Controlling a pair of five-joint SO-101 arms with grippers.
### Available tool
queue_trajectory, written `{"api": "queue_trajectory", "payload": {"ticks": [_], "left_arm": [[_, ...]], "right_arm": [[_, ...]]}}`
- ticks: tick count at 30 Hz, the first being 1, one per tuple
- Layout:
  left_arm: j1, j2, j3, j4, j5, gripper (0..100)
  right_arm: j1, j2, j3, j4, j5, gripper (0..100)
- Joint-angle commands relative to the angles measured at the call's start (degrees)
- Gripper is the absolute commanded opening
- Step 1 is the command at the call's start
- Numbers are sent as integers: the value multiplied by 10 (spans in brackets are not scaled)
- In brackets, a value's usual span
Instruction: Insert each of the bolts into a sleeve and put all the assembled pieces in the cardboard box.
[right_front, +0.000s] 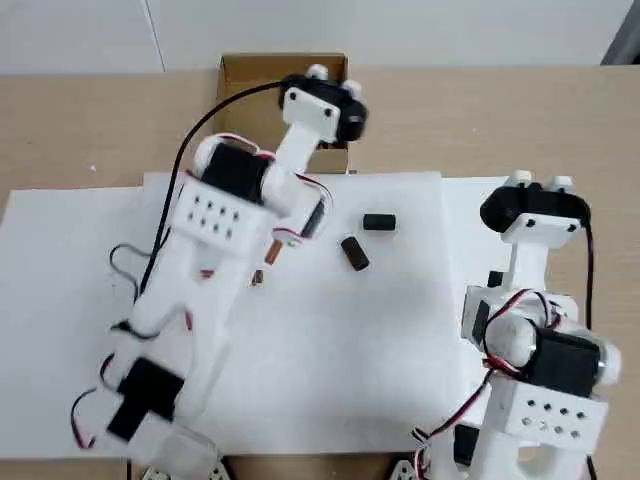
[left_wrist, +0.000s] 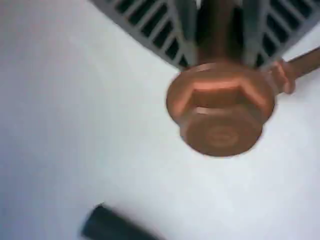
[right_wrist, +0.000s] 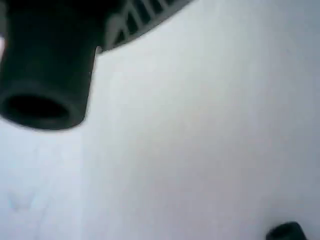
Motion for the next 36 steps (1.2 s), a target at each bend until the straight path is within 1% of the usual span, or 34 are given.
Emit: {"api": "queue_trajectory", "payload": {"ticks": [1, 6, 9, 12, 15, 17, 19, 23, 26, 28, 31, 33, 36], "left_arm": [[16, -93, -28, 0, 2, 5], [1, -142, -25, -3, 3, 5], [-23, -156, 15, -5, 3, 5], [-41, -185, 79, -37, 3, 5], [-40, -254, 139, -83, 2, 5], [-40, -308, 193, -122, 2, 5], [-44, -359, 265, -173, 3, 5], [-45, -456, 417, -261, 3, 5], [-45, -532, 526, -345, 4, 5], [-45, -583, 596, -408, 11, 5], [-45, -660, 692, -489, 59, 5], [-43, -709, 749, -525, 78, 5], [-40, -772, 824, -571, 84, 5]], "right_arm": [[6, -15, -50, 15, -1, 4], [3, -15, -58, 9, -5, 4], [2, -15, -42, -18, -6, 4], [-2, -27, -27, -43, -6, 4], [-43, -88, -21, -47, -3, 3], [-69, -128, 3, -51, -4, 3], [-80, -165, 52, -66, -4, 3], [-82, -218, 135, -102, -4, 3], [-83, -247, 181, -137, -4, 3], [-83, -265, 215, -167, -5, 3], [-83, -289, 273, -243, -6, 3], [-83, -309, 316, -298, -6, 3], [-95, -348, 375, -345, -5, 3]]}}
